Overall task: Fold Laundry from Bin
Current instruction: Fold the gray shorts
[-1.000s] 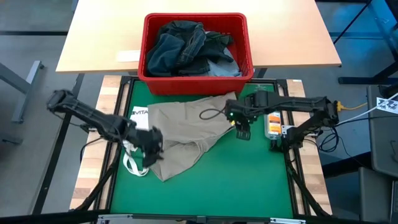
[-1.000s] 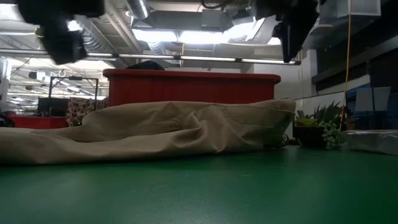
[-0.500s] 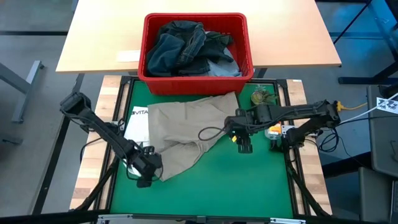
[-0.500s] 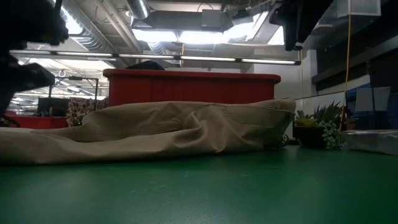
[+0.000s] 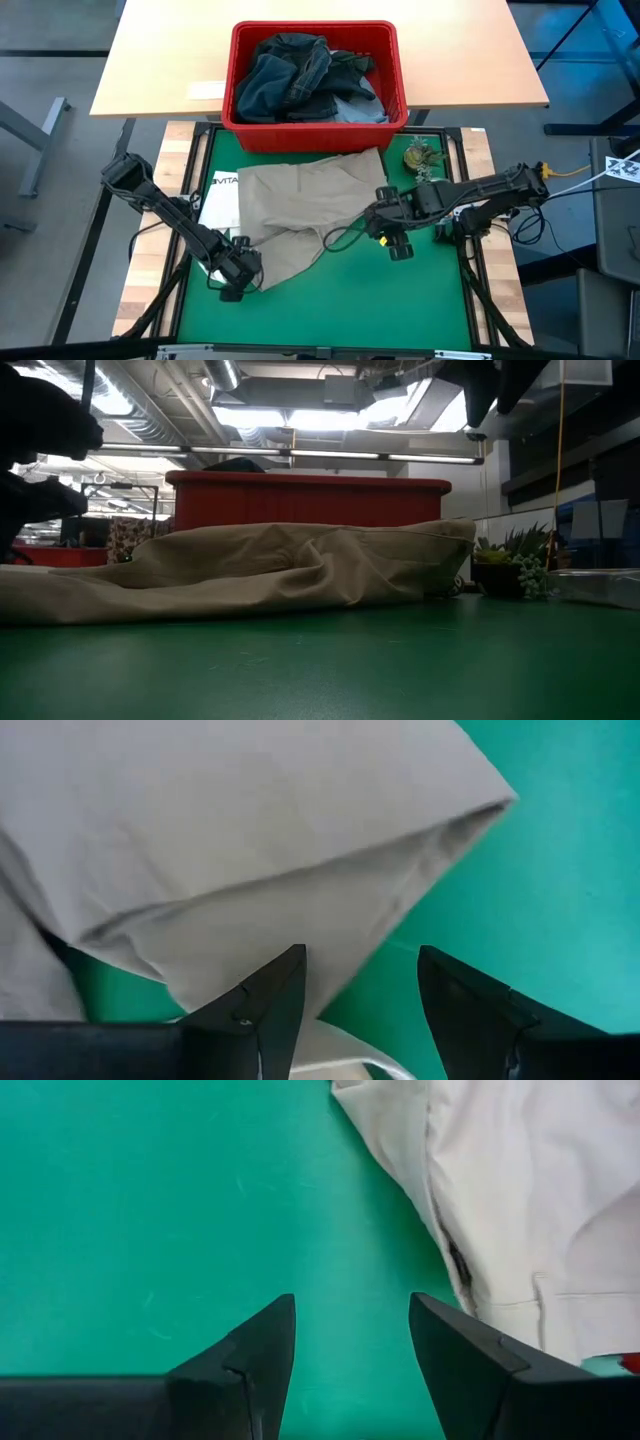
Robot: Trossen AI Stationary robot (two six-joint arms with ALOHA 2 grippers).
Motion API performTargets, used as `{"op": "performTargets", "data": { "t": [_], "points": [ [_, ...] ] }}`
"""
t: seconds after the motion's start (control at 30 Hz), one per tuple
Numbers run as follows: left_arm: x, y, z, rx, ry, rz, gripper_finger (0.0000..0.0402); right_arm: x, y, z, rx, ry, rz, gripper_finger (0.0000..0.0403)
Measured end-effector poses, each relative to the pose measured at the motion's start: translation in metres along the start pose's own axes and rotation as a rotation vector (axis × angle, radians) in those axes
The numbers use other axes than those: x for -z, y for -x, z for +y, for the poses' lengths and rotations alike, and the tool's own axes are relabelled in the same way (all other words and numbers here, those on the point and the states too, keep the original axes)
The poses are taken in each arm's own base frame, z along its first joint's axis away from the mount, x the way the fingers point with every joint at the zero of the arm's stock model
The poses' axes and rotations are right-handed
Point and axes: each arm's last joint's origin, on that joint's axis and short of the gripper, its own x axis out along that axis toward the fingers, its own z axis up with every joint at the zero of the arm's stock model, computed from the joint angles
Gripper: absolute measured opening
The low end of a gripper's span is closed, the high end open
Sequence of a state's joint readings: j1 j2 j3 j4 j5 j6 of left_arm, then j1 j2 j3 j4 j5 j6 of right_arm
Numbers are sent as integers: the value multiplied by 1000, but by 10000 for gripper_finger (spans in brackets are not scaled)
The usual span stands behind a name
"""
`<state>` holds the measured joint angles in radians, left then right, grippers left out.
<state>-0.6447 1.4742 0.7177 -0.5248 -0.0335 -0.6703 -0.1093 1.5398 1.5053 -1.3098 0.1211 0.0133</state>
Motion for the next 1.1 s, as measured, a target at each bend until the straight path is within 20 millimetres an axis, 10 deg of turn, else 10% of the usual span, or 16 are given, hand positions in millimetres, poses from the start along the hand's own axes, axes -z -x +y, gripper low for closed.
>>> {"op": "performTargets", "data": {
  "t": [0.83, 1.1],
  "points": [
    [4, -17, 5, -123, -270, 76, 182, 1, 0, -1, 7, 0, 8, 198],
    [-4, -12, 1, -95, -201, 53, 88, 13, 3, -2, 30, 14, 106, 198]
  ]
}}
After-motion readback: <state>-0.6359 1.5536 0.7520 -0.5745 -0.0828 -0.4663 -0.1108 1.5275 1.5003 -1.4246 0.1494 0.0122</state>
